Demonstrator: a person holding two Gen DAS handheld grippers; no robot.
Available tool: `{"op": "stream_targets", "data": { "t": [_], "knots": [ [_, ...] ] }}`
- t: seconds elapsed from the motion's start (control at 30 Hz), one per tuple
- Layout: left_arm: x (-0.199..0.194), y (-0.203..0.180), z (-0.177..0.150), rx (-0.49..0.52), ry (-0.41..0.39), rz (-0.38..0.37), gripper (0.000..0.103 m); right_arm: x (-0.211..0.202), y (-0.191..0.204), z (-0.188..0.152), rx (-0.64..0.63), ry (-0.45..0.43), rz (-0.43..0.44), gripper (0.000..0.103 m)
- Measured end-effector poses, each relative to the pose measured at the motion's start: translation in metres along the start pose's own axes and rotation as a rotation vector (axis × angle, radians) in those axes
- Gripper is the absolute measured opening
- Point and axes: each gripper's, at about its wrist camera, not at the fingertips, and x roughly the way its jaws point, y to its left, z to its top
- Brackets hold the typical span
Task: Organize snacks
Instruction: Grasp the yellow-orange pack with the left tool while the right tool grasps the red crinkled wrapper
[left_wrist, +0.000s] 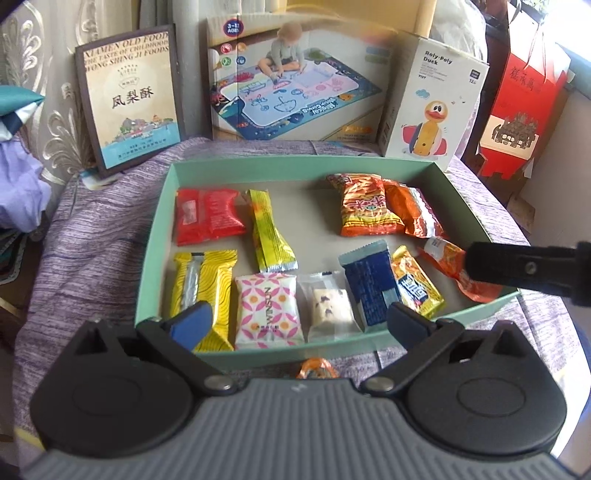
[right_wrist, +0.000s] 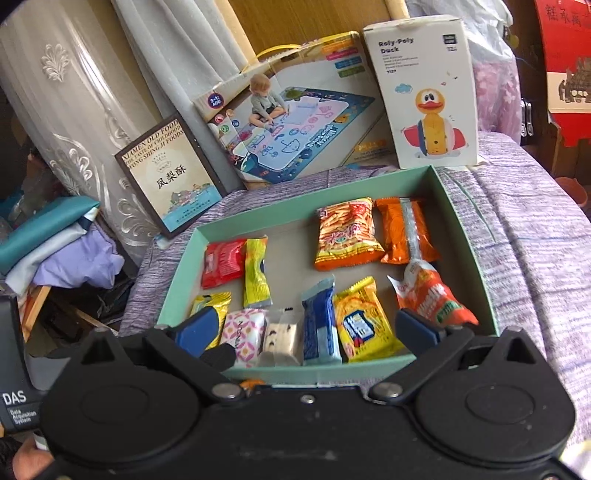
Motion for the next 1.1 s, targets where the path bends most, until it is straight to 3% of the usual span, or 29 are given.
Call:
{"op": "stream_targets", "data": {
  "t": [0.37,0.7,0.77,0.83,0.93,0.97,1.1],
  "knots": [
    [-0.018,-0.006,-0.045,0.014,0.046,-0.003,0.103,-0.035,-0.036,-0.037,0.100,0.016,-0.021,0.103],
    [-0.023,0.003,-0.096,-0.013,0.150,-0.031,0.102,-0.032,-0.053,-0.091,0.131,0.115,-0.036,0.103],
    [-0.028,-0.001,-0.104,0.013,0.153,-0.043,0.099,-0.032,-0.055,-0.102,0.127,0.129,-0.046,0.103],
    [-0.031,-0.006,-0.111,0.038,0.161,-0.056,0.088,-0.032,-0.057,-0.112,0.126,0.136,-0.055,0.102],
    [-0.033,-0.016,-0.120,0.074,0.182,-0.087,0.070,-0.033,-0.056,-0.124,0.085,0.150,-0.080,0.085],
    [-0.034,-0.021,-0.121,0.088,0.185,-0.097,0.068,-0.032,-0.056,-0.127,0.072,0.162,-0.084,0.074],
    [-0.038,-0.036,-0.122,0.132,0.188,-0.133,0.063,-0.024,-0.057,-0.136,0.041,0.203,-0.104,0.053]
  ]
}}
